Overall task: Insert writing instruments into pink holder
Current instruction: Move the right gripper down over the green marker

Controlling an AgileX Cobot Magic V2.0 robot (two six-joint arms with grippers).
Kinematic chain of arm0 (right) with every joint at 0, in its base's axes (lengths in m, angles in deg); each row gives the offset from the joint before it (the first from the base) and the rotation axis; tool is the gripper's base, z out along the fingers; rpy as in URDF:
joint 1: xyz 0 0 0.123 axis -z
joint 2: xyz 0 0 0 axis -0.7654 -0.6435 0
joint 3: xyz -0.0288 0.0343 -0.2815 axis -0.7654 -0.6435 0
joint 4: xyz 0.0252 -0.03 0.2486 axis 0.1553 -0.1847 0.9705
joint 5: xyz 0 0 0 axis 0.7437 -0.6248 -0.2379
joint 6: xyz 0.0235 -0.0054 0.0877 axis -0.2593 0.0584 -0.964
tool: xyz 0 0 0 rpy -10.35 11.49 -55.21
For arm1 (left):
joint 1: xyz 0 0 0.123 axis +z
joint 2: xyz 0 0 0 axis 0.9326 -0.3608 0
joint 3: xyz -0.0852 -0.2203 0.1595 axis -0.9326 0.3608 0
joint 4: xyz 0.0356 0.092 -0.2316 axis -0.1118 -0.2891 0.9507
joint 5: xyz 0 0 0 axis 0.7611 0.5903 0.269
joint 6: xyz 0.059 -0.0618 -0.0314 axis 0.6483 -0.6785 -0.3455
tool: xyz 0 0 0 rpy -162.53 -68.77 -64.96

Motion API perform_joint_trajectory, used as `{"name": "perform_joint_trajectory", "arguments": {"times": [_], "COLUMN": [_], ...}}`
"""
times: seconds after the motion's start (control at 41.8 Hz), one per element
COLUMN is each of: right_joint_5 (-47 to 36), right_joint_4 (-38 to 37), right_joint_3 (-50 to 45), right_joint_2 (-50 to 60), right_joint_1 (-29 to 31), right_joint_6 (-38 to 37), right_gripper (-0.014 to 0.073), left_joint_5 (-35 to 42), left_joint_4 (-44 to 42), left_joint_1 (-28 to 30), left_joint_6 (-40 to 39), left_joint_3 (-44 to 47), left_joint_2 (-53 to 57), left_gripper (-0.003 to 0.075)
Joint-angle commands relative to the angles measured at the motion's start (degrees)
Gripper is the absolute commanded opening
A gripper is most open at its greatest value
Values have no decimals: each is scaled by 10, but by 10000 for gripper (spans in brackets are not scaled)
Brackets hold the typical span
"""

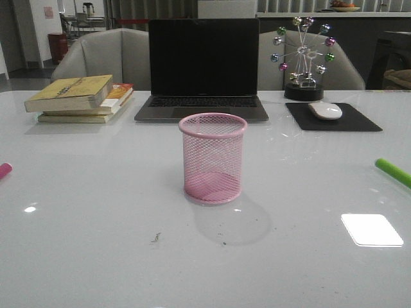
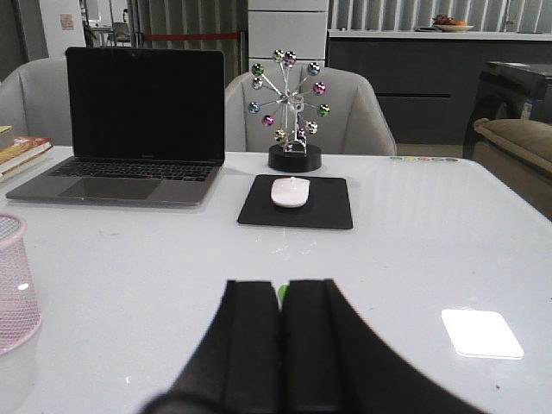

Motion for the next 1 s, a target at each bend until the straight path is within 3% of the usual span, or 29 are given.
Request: {"name": "perform_joint_trajectory", "arguments": {"times": [0.0,0.717,0.861,0.981], "right_joint_5": [-55,-75,-70,-20], "right_joint_4": [-4,-4,4,4], "right_joint_3": [7,9,61,144], "right_joint_2": [13,13,12,6], "right_joint_1": [3,3,3,3], "right_joint_6": [1,1,1,1], "right_gripper": [43,43,43,43], "left_joint_5": [51,63,77,15], "left_joint_4": [1,-2,-15,-12], "left_joint_1": [0,0,-1,-1], "left_joint_6": [-2,-1,-1,-1], "left_joint_3": [-1,-1,-43,-126], "left_joint_2": [8,8,8,6], "left_gripper": [97,97,97,97]}}
